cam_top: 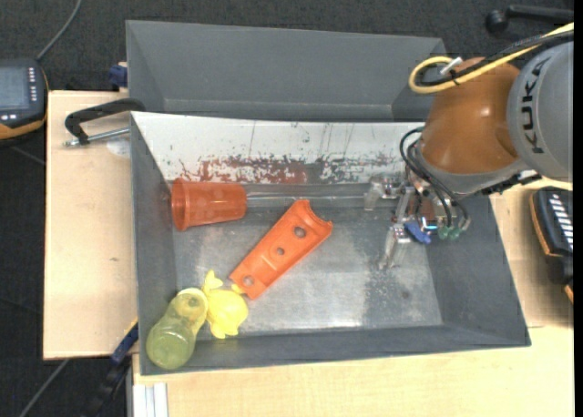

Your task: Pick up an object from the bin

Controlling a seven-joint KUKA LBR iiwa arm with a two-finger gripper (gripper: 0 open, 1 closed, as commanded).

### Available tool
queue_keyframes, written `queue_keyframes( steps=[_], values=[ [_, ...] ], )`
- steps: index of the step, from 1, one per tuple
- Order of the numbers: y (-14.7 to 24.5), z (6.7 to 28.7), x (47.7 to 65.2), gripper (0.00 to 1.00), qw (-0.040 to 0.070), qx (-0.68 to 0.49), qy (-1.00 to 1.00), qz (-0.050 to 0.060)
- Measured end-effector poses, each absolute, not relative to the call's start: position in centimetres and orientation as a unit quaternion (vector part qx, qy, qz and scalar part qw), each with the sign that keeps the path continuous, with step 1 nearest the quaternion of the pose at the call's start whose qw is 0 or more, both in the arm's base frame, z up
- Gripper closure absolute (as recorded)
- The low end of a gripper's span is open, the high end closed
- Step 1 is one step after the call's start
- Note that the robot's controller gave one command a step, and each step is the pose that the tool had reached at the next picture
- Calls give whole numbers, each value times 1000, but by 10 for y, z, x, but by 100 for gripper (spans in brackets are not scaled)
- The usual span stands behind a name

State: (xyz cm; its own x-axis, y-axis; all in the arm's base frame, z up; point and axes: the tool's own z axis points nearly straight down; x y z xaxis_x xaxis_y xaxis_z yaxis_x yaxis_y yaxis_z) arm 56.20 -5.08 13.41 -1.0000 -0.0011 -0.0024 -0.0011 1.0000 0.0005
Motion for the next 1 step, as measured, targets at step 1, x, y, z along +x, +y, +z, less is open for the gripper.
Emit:
queue_keyframes(
  steps=[1],
  values=[
    [-39,109,578,0,4,-33,999,-1]
  ],
)
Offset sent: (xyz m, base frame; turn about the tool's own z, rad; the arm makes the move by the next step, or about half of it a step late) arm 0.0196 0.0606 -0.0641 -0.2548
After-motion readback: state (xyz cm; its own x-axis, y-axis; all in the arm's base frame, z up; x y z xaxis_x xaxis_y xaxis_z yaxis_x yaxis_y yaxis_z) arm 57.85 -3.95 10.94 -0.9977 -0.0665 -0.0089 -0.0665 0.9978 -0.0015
